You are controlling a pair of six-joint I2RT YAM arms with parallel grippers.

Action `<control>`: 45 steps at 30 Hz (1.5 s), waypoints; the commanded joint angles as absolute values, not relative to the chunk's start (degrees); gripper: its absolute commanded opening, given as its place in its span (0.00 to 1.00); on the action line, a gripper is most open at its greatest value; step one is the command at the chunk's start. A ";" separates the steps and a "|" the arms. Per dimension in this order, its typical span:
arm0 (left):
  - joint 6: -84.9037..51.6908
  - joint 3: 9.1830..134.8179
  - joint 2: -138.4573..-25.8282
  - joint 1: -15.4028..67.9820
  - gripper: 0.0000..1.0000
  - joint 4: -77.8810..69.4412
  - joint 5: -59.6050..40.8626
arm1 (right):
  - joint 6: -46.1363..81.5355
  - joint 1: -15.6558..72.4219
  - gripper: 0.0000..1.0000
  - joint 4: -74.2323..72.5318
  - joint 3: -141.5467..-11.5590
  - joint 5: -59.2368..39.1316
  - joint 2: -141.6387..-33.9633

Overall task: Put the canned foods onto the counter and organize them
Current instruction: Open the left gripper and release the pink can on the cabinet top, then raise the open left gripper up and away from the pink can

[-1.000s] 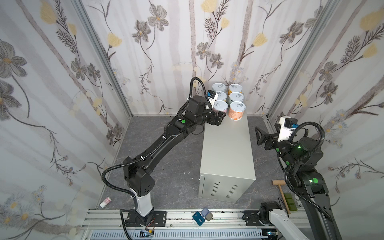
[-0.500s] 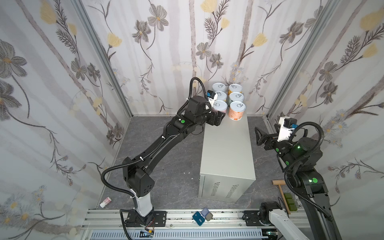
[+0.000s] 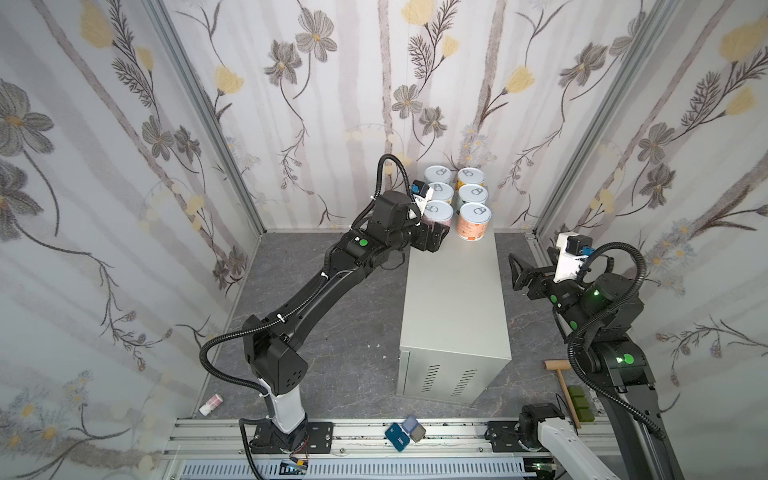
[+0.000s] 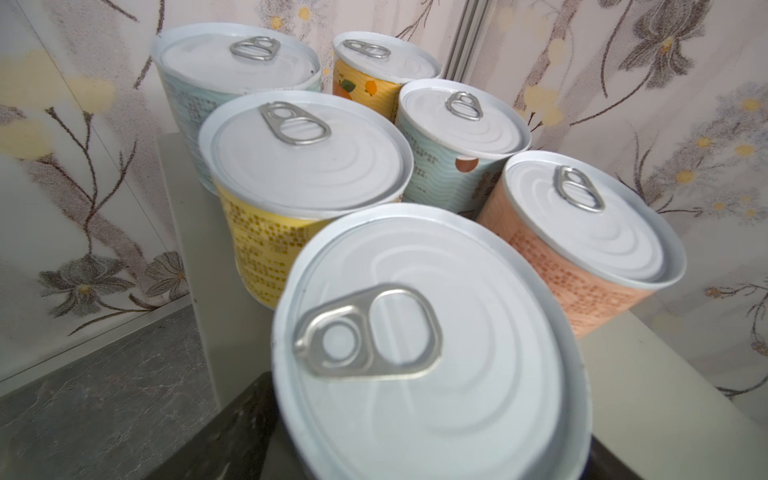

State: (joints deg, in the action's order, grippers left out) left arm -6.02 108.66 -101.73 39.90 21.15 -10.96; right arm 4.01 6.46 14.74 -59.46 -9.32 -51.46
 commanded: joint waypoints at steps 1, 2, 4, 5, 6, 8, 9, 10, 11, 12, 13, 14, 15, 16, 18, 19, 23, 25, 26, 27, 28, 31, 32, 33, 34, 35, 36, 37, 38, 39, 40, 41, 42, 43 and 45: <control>-7.06 107.16 -100.04 39.73 0.96 23.40 -14.37 | 3.87 6.51 1.00 12.43 -59.76 -10.23 -51.94; -7.09 106.95 -99.43 39.73 0.97 23.34 -15.20 | 3.87 6.51 1.00 12.39 -59.76 -10.28 -52.03; -7.04 106.25 -98.13 39.76 0.98 23.38 -15.66 | 3.87 6.53 1.00 12.34 -59.71 -10.31 -52.12; -7.02 105.60 -97.18 39.73 0.99 23.33 -15.36 | 3.97 6.50 1.00 12.22 -59.81 -10.37 -52.17; -6.99 104.95 -96.29 39.60 0.99 23.27 -14.94 | 3.98 6.51 1.00 12.13 -59.85 -10.50 -52.21; -7.29 103.53 -94.33 38.84 1.00 23.13 -13.96 | 4.13 6.55 1.00 11.99 -60.00 -10.70 -52.47; -7.61 102.82 -93.59 38.34 0.99 23.13 -13.70 | 4.22 6.54 1.00 11.88 -60.03 -10.86 -52.56; -7.82 102.42 -92.96 37.87 1.00 23.19 -13.00 | 4.32 6.55 1.00 11.86 -60.00 -10.96 -52.64; -8.07 101.99 -92.45 37.32 1.00 23.43 -11.82 | 4.53 6.56 1.00 11.73 -60.03 -10.99 -52.73; -8.22 101.80 -92.14 36.67 1.00 23.68 -11.09 | 4.57 6.55 1.00 11.69 -60.05 -11.10 -52.73; -8.62 101.70 -92.03 36.29 1.00 23.87 -10.43 | 4.66 6.57 1.00 11.76 -60.12 -11.17 -52.73; -8.91 101.69 -91.95 35.64 1.00 23.95 -9.63 | 4.74 6.51 1.00 11.82 -60.11 -11.16 -52.67; -9.03 101.55 -92.05 35.08 1.00 23.93 -9.20 | 4.81 6.52 1.00 11.85 -60.25 -11.18 -52.65; -9.05 101.62 -92.22 34.67 1.00 23.91 -9.27 | 4.88 6.58 1.00 12.07 -60.42 -11.10 -52.65; -9.05 102.12 -93.08 33.77 1.00 23.81 -9.87 | 4.86 6.57 1.00 12.71 -60.87 -11.17 -52.65; -9.05 102.41 -93.46 33.48 1.00 23.78 -10.23 | 4.83 6.51 1.00 13.04 -61.08 -11.10 -52.65; -8.70 103.96 -95.48 32.77 1.00 23.65 -10.77 | 4.83 6.63 1.00 13.95 -61.60 -10.92 -52.32; -8.61 104.65 -96.31 32.45 1.00 23.59 -10.72 | 4.88 6.63 1.00 14.30 -61.75 -10.72 -52.15; -8.53 104.96 -96.71 32.35 1.00 23.65 -10.72 | 4.83 6.67 1.00 14.48 -61.84 -10.62 -52.06; -8.57 105.33 -97.06 32.19 1.00 23.66 -10.64 | 4.83 6.61 1.00 14.70 -61.94 -10.64 -52.03; -8.45 105.50 -97.33 32.12 1.00 23.64 -10.66 | 4.83 6.60 1.00 14.76 -61.96 -10.59 -52.03; -8.45 105.95 -97.93 31.86 1.00 23.51 -10.81 | 4.75 6.67 1.00 14.94 -61.99 -10.38 -51.93; -8.40 106.16 -98.10 31.76 1.00 23.63 -10.81 | 4.75 6.65 1.00 15.01 -62.03 -10.38 -51.87; -8.27 106.41 -98.33 31.76 1.00 23.62 -10.81 | 4.79 6.61 1.00 15.09 -62.00 -10.42 -51.86; -8.18 106.56 -98.48 31.69 1.00 23.71 -10.81 | 4.75 6.66 1.00 14.96 -62.05 -10.38 -51.88; -8.09 107.01 -98.82 31.64 1.00 23.94 -10.89 | 4.77 6.65 1.00 14.99 -61.95 -10.44 -51.86; -7.95 107.51 -99.13 31.56 1.00 24.23 -10.99 | 4.79 6.63 1.00 14.92 -61.90 -10.44 -51.85; -7.85 107.83 -99.39 31.60 1.00 24.47 -11.15 | 4.82 6.66 1.00 14.85 -61.84 -10.38 -51.78; -7.82 108.16 -99.66 31.63 1.00 24.44 -11.46 | 4.83 6.68 1.00 14.79 -61.76 -10.35 -51.77; -7.82 108.45 -99.83 31.61 1.00 24.52 -11.71 | 4.84 6.61 1.00 14.77 -61.62 -10.29 -51.69; -7.97 108.65 -99.93 31.63 1.00 24.54 -11.98 | 4.83 6.64 1.00 14.79 -61.51 -10.33 -51.68; -8.09 108.83 -100.07 31.68 1.00 24.51 -12.04 | 4.83 6.59 1.00 14.75 -61.43 -10.36 -51.63; -8.10 108.81 -100.10 31.62 1.00 24.51 -12.11 | 4.85 6.63 1.00 14.75 -61.43 -10.37 -51.59; -8.16 108.84 -100.08 31.65 1.00 24.50 -12.13 | 4.76 6.65 1.00 14.77 -61.39 -10.24 -51.59; -8.20 108.81 -100.08 31.62 1.00 24.45 -12.20 | 4.75 6.67 1.00 14.77 -61.35 -10.13 -51.50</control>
